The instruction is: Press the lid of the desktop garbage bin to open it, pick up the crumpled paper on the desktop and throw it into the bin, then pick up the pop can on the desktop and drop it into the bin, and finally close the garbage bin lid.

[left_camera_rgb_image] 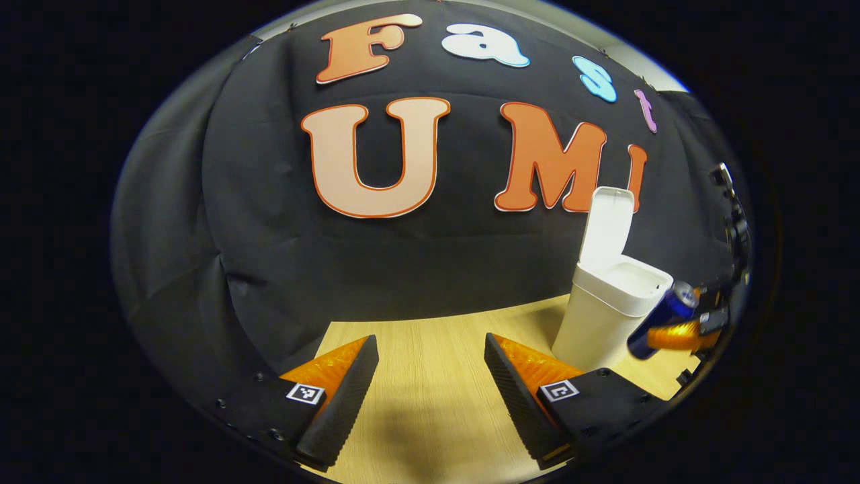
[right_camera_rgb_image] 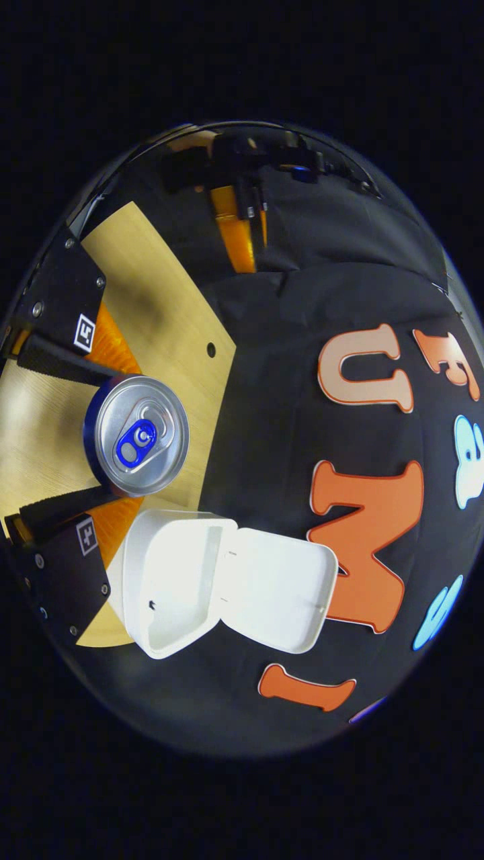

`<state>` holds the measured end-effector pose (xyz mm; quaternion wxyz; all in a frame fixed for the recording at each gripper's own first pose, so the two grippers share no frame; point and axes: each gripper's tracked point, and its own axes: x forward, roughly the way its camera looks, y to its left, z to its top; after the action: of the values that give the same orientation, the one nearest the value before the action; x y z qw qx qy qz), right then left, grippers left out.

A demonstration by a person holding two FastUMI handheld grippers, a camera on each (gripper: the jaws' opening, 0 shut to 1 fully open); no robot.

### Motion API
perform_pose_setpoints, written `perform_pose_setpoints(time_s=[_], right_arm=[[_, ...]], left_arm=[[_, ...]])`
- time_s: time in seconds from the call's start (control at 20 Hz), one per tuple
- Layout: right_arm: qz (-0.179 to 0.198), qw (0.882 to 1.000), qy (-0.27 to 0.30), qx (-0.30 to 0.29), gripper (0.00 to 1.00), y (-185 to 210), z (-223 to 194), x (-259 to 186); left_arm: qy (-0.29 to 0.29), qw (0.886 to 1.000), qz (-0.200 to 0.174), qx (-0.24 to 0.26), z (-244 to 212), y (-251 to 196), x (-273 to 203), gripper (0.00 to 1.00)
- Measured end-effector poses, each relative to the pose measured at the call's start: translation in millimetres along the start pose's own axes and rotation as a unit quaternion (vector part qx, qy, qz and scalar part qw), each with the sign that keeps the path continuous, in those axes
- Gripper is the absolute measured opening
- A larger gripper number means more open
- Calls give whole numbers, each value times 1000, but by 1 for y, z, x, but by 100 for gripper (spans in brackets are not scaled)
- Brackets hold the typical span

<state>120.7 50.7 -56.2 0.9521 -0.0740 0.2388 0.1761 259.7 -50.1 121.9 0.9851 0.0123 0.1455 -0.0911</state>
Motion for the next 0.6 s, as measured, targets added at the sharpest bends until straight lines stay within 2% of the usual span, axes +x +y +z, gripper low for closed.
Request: perform_pose_setpoints(time_s=[0.1, 0.3, 0.6], right_arm=[[-12, 1000, -21, 9, 74, -23, 31, 3], [-78, 996, -50, 3, 74, -95, 66, 13], [-157, 986, -49, 23, 74, -188, 67, 45]], left_arm=[[-3, 1000, 2, -1, 2, 2, 3, 100], [-8, 1000, 12, 2, 4, 10, 6, 100], [-3, 1000, 21, -2, 0, 17, 12, 100]])
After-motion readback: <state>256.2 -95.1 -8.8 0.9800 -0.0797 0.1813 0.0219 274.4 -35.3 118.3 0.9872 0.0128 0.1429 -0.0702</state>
